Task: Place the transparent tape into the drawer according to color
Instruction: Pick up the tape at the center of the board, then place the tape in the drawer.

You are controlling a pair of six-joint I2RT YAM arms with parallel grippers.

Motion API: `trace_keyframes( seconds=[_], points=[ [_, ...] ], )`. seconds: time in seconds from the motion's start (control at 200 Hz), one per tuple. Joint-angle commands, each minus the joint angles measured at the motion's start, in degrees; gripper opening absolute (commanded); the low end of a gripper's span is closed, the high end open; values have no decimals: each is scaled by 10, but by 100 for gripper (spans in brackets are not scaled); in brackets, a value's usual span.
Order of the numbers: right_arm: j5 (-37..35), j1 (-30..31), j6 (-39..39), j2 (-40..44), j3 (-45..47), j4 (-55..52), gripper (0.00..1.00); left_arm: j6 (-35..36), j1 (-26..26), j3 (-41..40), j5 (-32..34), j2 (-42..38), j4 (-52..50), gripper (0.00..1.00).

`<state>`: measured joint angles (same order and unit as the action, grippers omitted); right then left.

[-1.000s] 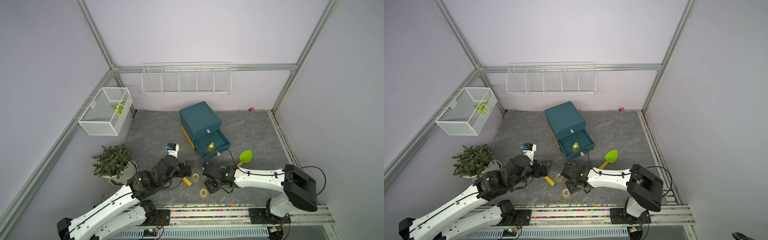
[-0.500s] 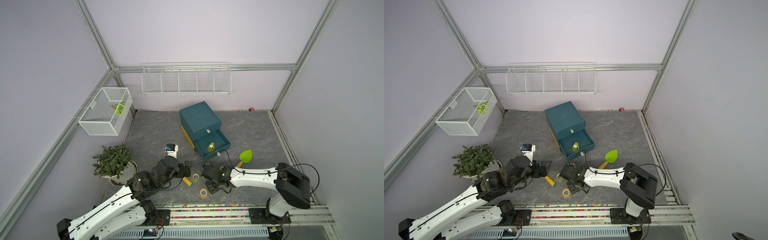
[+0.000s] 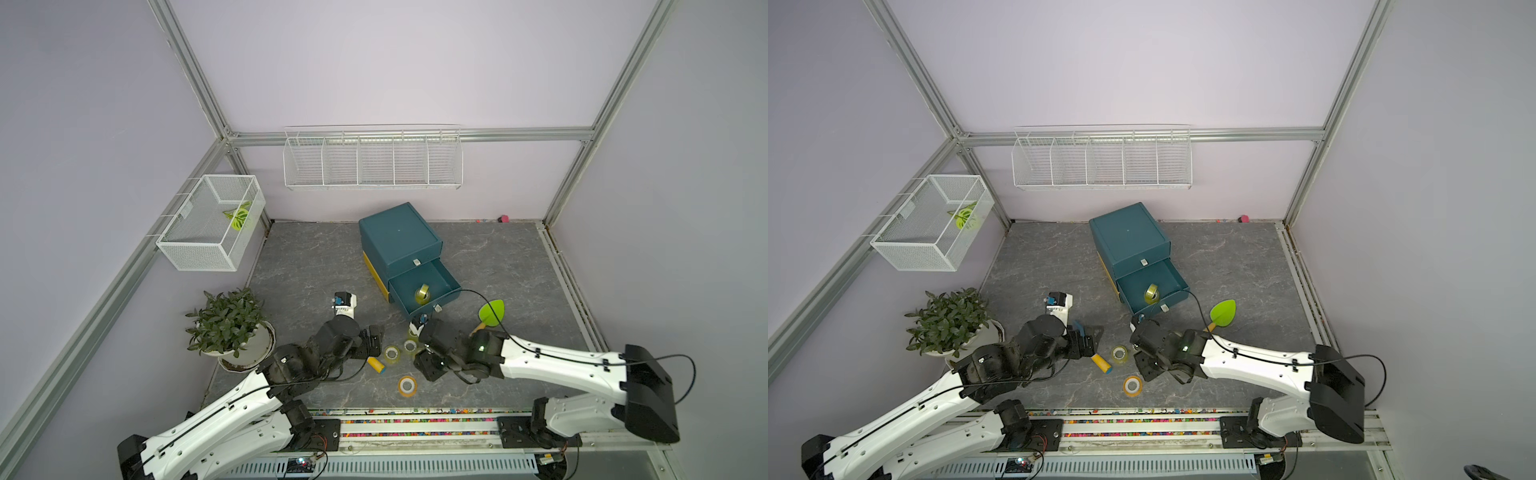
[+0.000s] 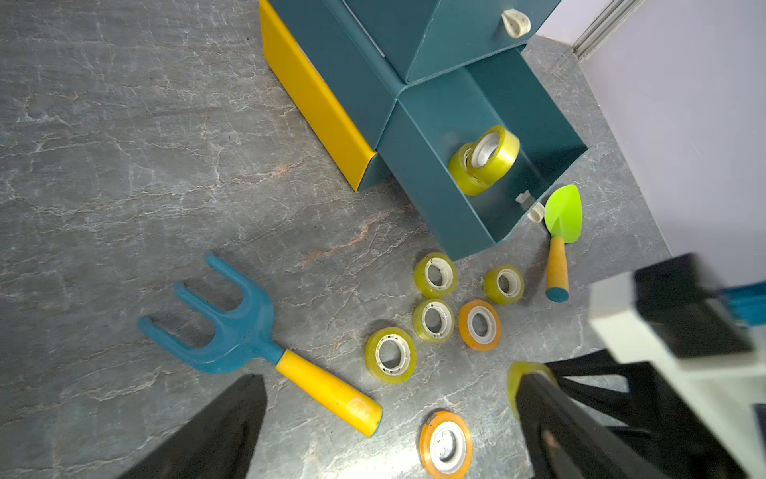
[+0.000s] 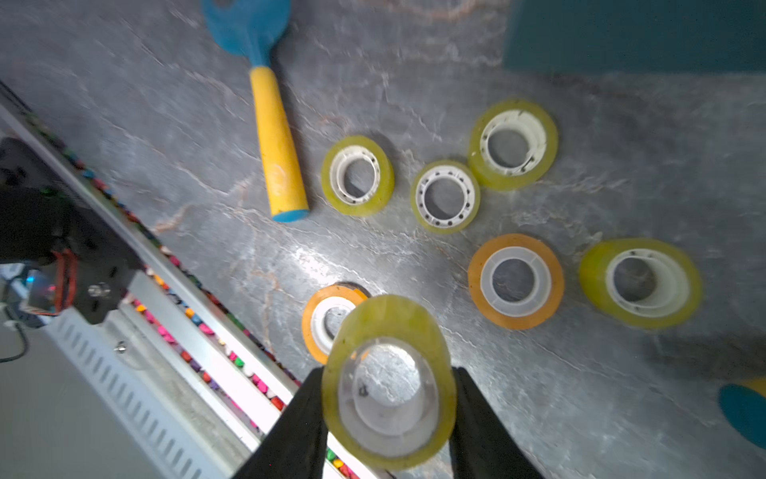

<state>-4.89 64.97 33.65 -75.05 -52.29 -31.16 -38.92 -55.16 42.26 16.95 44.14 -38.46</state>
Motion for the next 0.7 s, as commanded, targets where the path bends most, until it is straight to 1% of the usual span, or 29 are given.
trace_keyframes(
  seconds=[0.0,0.12,0.2,0.285,0.365,0.47,0.55,0.695],
  points=[
    [-21,-16,-16,44,-26,-43,40,-8,-1,-13,7,-3,12,100],
    [-14,-69,-30,86,-47,-52,40,-12,-1,-20,2,0,15,100],
    [-28,-99,-41,109,-57,-41,40,-15,-1,-23,0,0,14,100],
    [-21,-144,-49,108,-81,-46,40,-16,-1,-25,0,-2,14,100],
    [-13,-188,-53,83,-104,-47,40,-17,-1,-28,-3,-2,15,100],
    [-15,-227,-65,31,-138,-47,40,-17,-1,-29,-8,1,17,100],
    [-19,-245,-73,-14,-167,-52,40,-17,-1,-29,-11,3,17,100],
    [-33,-260,-78,-80,-210,-57,40,-18,-1,-32,-15,6,17,100]
  ],
)
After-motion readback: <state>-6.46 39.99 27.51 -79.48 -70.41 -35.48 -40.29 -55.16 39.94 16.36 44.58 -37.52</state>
